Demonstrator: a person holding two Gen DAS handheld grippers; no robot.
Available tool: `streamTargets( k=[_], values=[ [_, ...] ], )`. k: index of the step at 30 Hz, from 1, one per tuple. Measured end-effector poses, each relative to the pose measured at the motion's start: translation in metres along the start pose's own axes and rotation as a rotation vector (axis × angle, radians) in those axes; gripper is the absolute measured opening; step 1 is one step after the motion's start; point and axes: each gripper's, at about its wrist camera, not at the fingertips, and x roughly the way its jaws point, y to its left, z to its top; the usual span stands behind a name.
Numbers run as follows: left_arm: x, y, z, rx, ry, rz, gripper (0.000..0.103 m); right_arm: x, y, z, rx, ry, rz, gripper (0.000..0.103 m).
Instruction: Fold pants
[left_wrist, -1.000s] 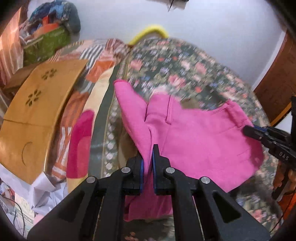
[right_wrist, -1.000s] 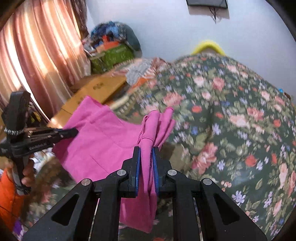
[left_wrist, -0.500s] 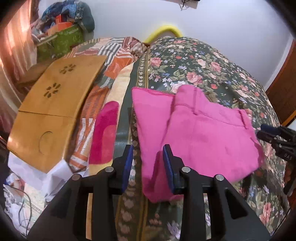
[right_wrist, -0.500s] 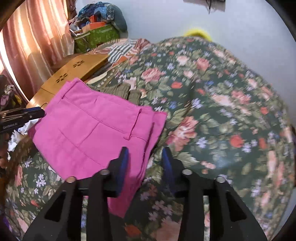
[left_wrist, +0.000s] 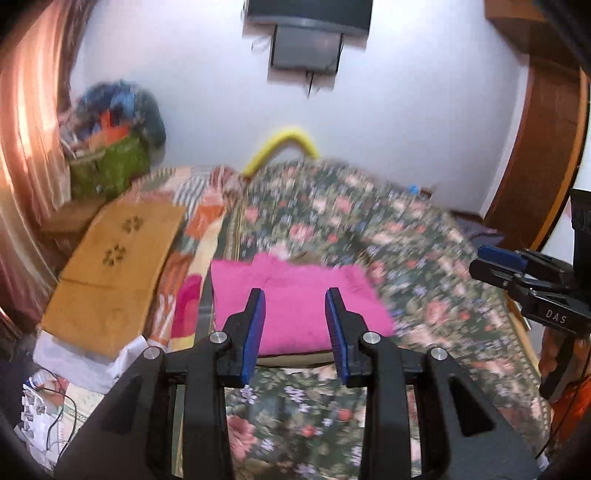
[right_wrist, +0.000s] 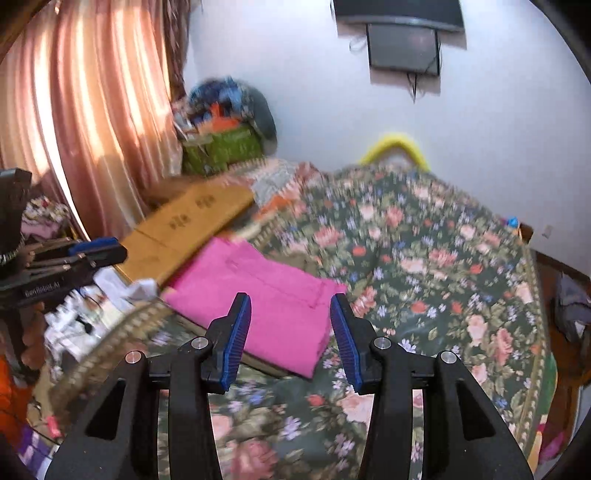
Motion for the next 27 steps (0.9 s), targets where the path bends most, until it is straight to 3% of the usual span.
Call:
streamTargets(
  k=[8, 13, 18, 23, 27],
  values=[
    [-0.117, -0.053, -0.014, 0.047, -0.207, 0.022, 0.04, -0.113, 0.042, -0.002, -0.03, -0.238, 0.037, 0.045],
    [-0.176, -0.071, -0.032, 0.028, -0.31, 0.021, 0.057, -0.164, 0.064, -0.017, -0.036, -0.34, 0.067, 0.046],
    [-0.213, -0.084, -0.05, 0.031, -0.372, 0.04, 0.068, -0.201, 0.082, -0.034, -0.04, -0.424, 0.059, 0.06],
    [-0.235, -0.094, -0.065, 0.039, -0.424, 0.06, 0.089, -0.214, 0.088, -0.044, -0.029, -0.476, 0.018, 0.081],
    [-0.24, -0.095, -0.074, 0.04, -0.444, 0.074, 0.1, -0.217, 0.092, -0.048, -0.019, -0.5, -0.042, 0.089]
  ],
)
